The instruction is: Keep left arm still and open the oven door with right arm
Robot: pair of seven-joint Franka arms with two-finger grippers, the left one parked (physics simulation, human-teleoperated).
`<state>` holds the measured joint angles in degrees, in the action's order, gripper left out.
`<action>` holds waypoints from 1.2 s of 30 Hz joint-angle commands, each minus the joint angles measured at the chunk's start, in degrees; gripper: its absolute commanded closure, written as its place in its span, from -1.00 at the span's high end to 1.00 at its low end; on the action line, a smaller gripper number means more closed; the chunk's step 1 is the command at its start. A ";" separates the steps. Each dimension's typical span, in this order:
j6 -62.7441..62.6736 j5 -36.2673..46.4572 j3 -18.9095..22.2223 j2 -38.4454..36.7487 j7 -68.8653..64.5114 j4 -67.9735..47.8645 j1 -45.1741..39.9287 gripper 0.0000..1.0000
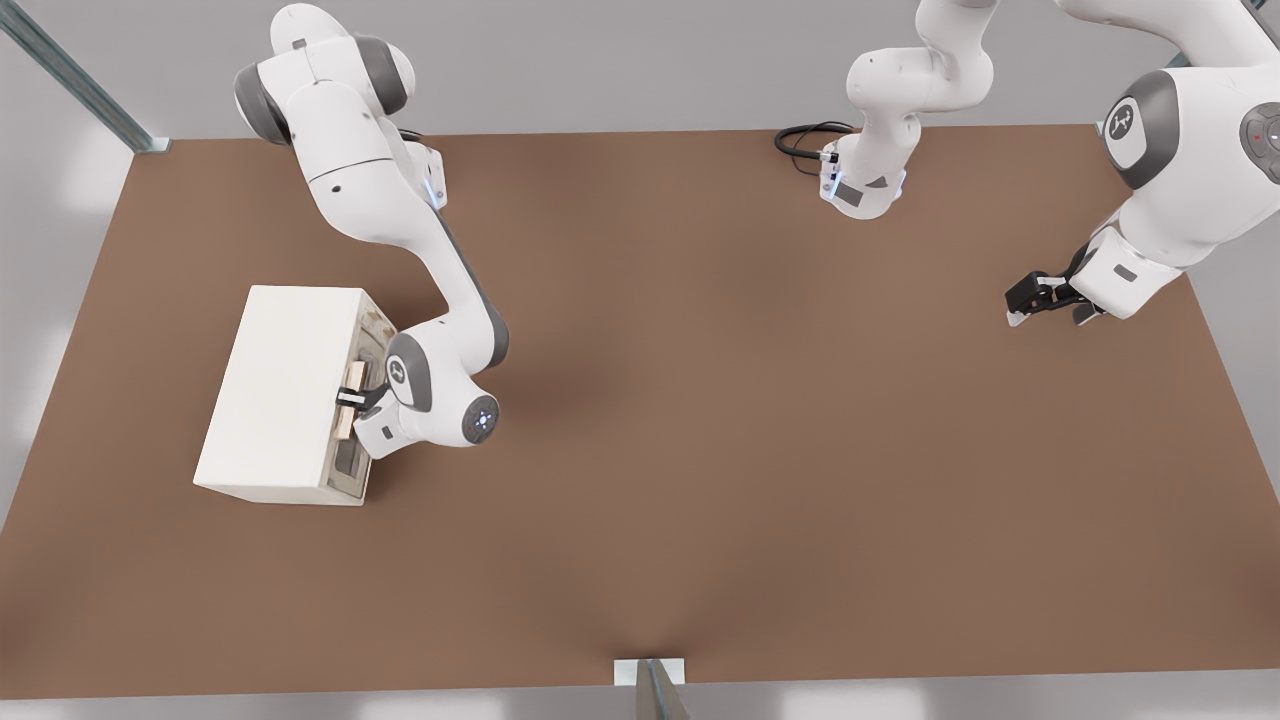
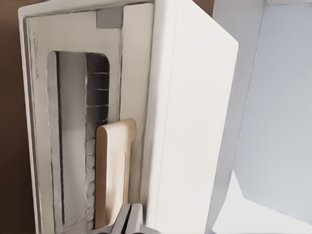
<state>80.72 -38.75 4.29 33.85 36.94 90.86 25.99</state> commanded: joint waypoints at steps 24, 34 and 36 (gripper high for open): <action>5.41 45.16 3.00 -19.70 -26.13 -13.96 -12.81 1.00; 5.32 41.38 4.94 -18.90 -36.50 -16.33 -13.77 1.00; 5.32 41.47 5.03 -18.99 -36.50 -16.59 -13.77 1.00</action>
<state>85.78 2.48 9.27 14.90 18.82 74.41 12.19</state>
